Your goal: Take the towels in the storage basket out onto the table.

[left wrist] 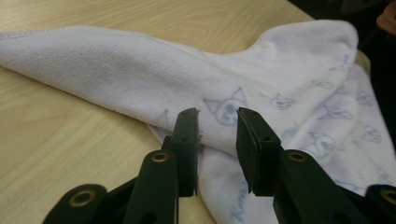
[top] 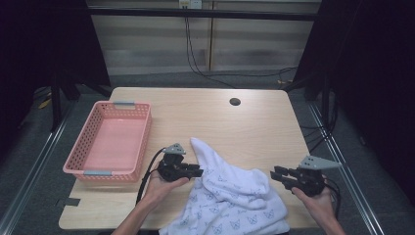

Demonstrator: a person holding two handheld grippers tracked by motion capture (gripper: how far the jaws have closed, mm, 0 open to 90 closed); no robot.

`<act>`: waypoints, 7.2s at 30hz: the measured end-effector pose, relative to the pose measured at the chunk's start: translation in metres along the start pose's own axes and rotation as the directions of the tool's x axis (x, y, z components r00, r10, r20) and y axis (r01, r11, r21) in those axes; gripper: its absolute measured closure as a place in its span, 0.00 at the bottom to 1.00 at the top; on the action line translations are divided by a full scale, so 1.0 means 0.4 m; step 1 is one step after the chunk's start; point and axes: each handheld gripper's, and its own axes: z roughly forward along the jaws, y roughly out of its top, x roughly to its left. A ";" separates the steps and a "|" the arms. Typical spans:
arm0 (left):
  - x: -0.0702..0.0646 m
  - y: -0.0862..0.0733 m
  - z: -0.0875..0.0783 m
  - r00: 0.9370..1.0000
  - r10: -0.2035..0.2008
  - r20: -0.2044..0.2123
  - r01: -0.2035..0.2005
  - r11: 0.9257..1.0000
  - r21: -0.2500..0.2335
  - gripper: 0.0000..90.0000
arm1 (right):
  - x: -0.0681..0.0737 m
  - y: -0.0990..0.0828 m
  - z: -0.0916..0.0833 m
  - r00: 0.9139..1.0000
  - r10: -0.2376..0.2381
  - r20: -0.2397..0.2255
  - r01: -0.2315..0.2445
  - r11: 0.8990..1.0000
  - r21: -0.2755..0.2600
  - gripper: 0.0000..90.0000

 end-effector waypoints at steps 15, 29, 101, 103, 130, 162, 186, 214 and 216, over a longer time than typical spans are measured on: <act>-0.040 -0.052 0.010 0.998 0.051 0.024 -0.053 0.993 0.102 0.77 | 0.020 -0.044 0.153 0.998 -0.054 -0.045 0.062 0.978 0.200 0.58; -0.061 -0.065 0.006 0.997 0.074 0.027 -0.076 0.991 0.108 0.78 | 0.012 -0.012 0.140 0.997 -0.047 -0.064 0.054 0.993 0.102 0.96; 0.100 0.122 -0.126 0.986 0.001 -0.167 -0.032 0.982 -0.186 0.97 | -0.143 0.101 0.046 0.994 0.068 0.090 -0.061 0.995 -0.084 0.95; 0.094 0.149 -0.169 0.984 0.002 -0.181 -0.045 0.970 -0.239 0.97 | -0.143 0.145 0.024 0.994 0.055 0.094 -0.043 0.991 -0.126 0.95; 0.275 0.285 -0.226 0.923 -0.116 -0.366 0.030 0.972 -0.233 0.75 | -0.258 0.497 0.202 0.975 0.011 0.222 0.012 0.995 -0.103 0.73; 0.025 -0.083 -0.111 0.984 -0.012 -0.179 0.015 1.000 0.014 0.66 | -0.014 -0.006 0.172 0.995 -0.092 -0.028 0.096 0.981 0.171 0.47; -0.021 -0.121 -0.074 0.996 0.030 -0.082 -0.018 0.990 0.141 0.97 | 0.045 -0.109 0.049 0.997 -0.033 -0.066 0.050 0.958 0.282 0.93; 0.059 -0.078 -0.055 0.982 0.018 -0.187 -0.007 0.998 0.059 0.63 | -0.053 -0.026 0.181 0.992 -0.092 0.083 0.072 0.972 0.222 0.76; 0.049 -0.079 -0.052 0.980 0.040 -0.196 -0.026 0.997 0.073 0.61 | -0.046 -0.033 0.174 0.991 -0.091 0.095 0.070 0.975 0.211 0.86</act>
